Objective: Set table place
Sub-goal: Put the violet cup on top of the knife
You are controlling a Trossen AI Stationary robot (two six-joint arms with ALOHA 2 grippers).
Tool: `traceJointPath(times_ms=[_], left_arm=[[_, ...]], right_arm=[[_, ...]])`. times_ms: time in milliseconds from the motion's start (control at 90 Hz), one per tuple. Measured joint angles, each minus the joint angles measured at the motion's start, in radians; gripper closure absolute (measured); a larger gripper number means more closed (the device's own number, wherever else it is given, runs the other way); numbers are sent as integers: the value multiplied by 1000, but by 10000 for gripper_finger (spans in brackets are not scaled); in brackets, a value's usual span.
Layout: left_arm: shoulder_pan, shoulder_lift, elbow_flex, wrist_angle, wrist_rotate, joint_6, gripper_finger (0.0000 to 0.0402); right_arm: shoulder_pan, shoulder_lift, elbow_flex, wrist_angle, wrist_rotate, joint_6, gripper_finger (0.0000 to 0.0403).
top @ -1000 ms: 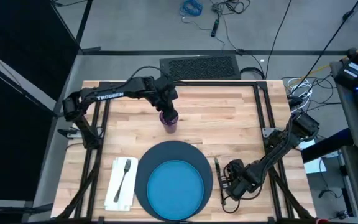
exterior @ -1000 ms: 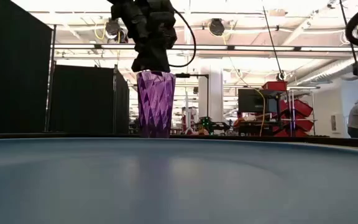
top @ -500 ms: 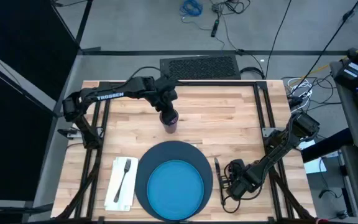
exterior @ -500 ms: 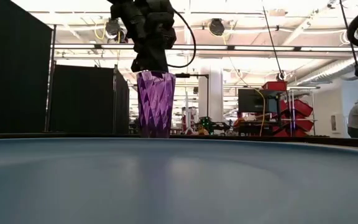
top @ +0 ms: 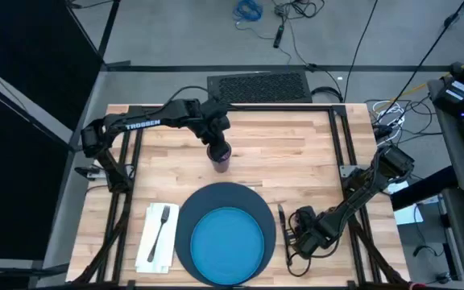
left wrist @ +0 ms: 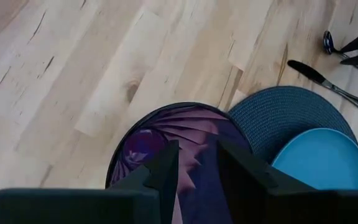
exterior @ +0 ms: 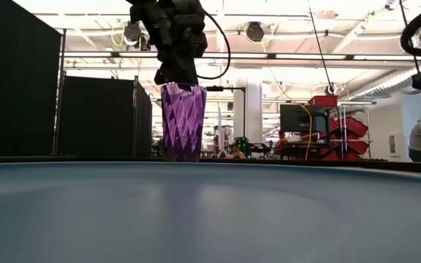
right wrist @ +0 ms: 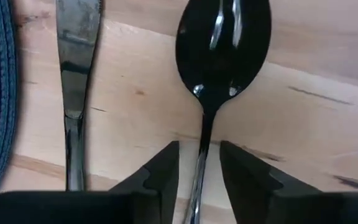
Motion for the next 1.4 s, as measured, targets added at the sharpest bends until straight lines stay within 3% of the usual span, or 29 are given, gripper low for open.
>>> traceJointPath(times_ms=[589, 789, 967, 1167, 1400], left_arm=[[2, -41, 18, 9, -9, -4, 309], [8, -99, 97, -85, -134, 25, 309], [20, -216, 100, -233, -220, 47, 309], [1, -438, 33, -320, -379, -30, 309], [-78, -784, -215, -249, -492, -211, 309]], right_arm=[[-172, -204, 1, -105, 36, -378, 297], [-314, -283, 2, -97, 42, -606, 298], [-476, -371, 2, -10, 115, -858, 298], [-653, -432, 2, 286, 127, -1207, 298], [-863, -429, 2, 534, -102, -1399, 298]])
